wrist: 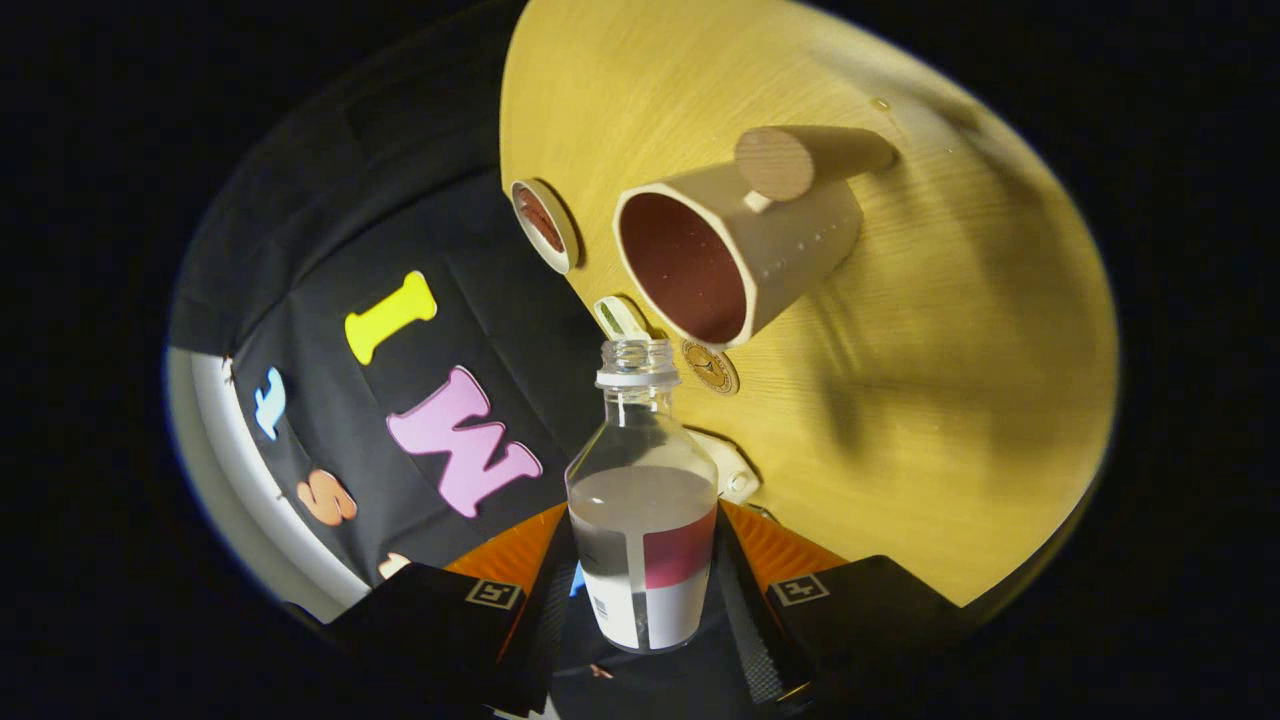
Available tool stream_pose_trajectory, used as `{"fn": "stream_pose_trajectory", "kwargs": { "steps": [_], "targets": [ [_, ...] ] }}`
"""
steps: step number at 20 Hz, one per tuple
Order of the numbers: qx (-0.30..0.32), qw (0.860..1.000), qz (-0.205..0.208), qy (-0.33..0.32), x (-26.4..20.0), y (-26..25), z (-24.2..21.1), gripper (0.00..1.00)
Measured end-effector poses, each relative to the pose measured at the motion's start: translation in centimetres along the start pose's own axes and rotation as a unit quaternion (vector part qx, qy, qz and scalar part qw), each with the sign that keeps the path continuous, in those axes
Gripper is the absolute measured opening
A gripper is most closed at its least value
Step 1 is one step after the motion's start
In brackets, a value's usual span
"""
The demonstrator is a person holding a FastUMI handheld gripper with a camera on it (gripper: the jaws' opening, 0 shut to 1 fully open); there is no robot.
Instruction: Take the bottle from table, then pour the juice into the cup, finally place the bottle on the coaster
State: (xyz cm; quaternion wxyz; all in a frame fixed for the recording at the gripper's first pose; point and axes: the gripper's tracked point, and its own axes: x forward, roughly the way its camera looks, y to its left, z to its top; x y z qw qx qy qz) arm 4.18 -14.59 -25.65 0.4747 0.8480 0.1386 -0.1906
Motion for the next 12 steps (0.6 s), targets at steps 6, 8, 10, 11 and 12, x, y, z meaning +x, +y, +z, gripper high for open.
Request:
{"fn": "stream_pose_trajectory", "kwargs": {
  "steps": [6,8,10,11,12],
  "targets": [
    [-0.160,0.985,-0.003,-0.072,-0.6,-0.5,1.5,0.75],
    [-0.210,0.972,0.012,-0.102,-0.8,0.7,1.5,0.75],
    [-0.271,0.953,0.037,-0.131,-1.2,2.7,0.5,0.75],
    [-0.302,0.941,0.050,-0.147,-1.4,3.5,0.0,0.75],
    [-0.333,0.927,0.063,-0.162,-1.7,4.4,-0.3,0.75]
  ]
}}
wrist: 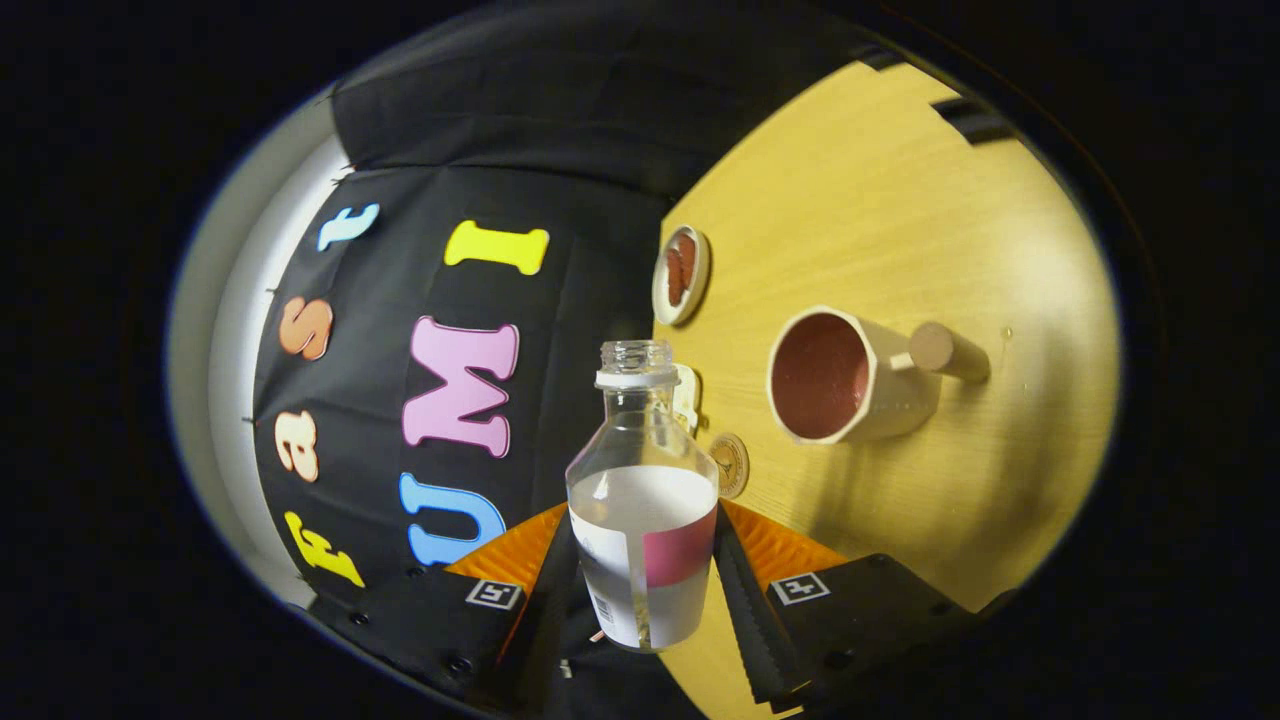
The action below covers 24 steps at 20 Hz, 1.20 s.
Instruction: Take the bottle from table, then pour the juice into the cup, finally place the bottle on the coaster
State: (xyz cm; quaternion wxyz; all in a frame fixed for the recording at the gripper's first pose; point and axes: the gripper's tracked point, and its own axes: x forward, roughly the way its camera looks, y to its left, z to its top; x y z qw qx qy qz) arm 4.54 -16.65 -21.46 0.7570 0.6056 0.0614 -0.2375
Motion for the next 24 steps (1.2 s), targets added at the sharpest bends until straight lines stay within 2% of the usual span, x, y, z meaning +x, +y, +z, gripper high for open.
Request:
{"fn": "stream_pose_trajectory", "kwargs": {
  "steps": [3,7,10,13,16,18,22,24],
  "targets": [
    [-0.105,0.993,0.010,-0.055,-1.4,1.6,0.9,0.74],
    [-0.225,0.969,0.010,-0.103,-1.9,5.1,0.5,0.75],
    [-0.302,0.943,0.031,-0.134,-2.4,8.6,0.1,0.75],
    [-0.370,0.917,0.056,-0.140,-2.4,12.0,-1.3,0.74],
    [-0.437,0.884,0.083,-0.147,-2.2,15.3,-2.7,0.74],
    [-0.471,0.862,0.098,-0.163,-1.8,17.0,-3.0,0.74],
    [-0.487,0.847,0.122,-0.174,-0.3,18.9,-5.2,0.74],
    [-0.514,0.831,0.116,-0.179,1.2,18.7,-5.8,0.74]
  ]
}}
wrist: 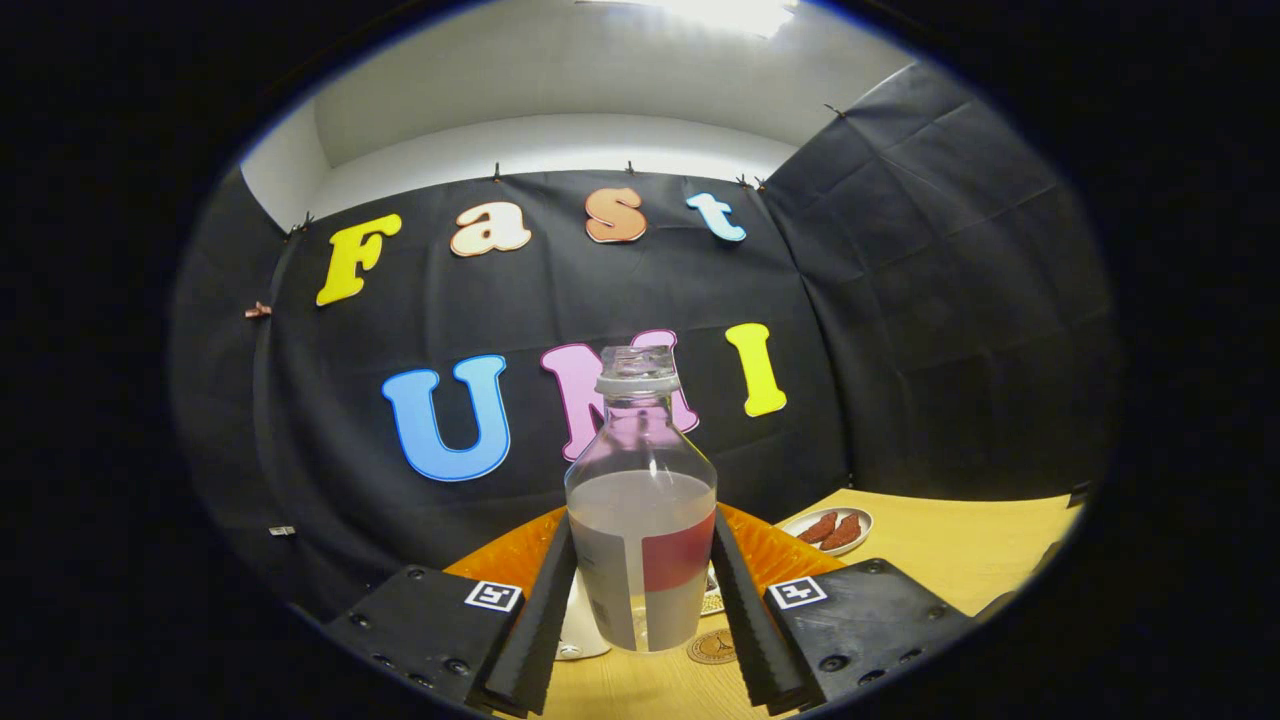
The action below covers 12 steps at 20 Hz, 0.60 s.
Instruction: Take the bottle from table, then pour the juice into the cup, finally place the bottle on the coaster
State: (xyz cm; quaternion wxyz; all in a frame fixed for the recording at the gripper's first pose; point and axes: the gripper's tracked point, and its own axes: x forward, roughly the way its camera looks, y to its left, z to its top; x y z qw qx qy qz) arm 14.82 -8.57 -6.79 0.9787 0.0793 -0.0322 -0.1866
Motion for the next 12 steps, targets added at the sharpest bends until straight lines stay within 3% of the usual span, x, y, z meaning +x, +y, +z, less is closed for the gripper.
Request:
{"fn": "stream_pose_trajectory", "kwargs": {
  "steps": [7,12],
  "targets": [
    [-0.139,0.990,-0.024,-0.005,4.9,0.4,-6.2,0.74],
    [-0.132,0.989,-0.049,0.042,8.4,-1.7,-14.2,0.75]
  ]
}}
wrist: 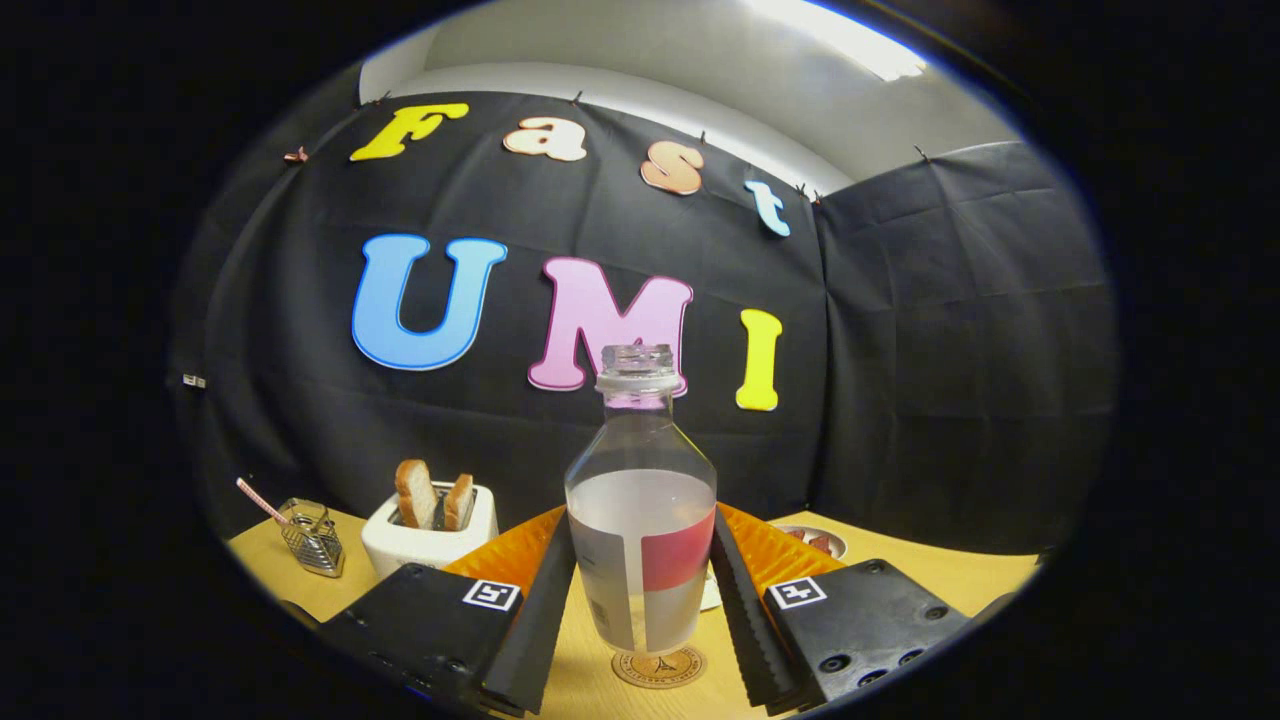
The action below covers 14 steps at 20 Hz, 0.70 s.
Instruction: Take the bottle from table, then pour the juice into the cup, finally place the bottle on the coaster
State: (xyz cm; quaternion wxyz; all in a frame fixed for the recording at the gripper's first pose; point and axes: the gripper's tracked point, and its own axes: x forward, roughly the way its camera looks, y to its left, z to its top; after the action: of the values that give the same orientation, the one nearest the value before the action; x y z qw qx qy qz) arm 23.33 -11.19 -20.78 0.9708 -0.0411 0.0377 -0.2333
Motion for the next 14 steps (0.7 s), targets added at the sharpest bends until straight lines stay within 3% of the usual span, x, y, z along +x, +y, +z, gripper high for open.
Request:
{"fn": "stream_pose_trajectory", "kwargs": {
  "steps": [6,14],
  "targets": [
    [0.008,0.999,-0.021,0.044,2.8,-1.6,-7.1,0.75],
    [0.021,0.997,-0.027,0.069,4.3,-1.7,-11.0,0.75]
  ]
}}
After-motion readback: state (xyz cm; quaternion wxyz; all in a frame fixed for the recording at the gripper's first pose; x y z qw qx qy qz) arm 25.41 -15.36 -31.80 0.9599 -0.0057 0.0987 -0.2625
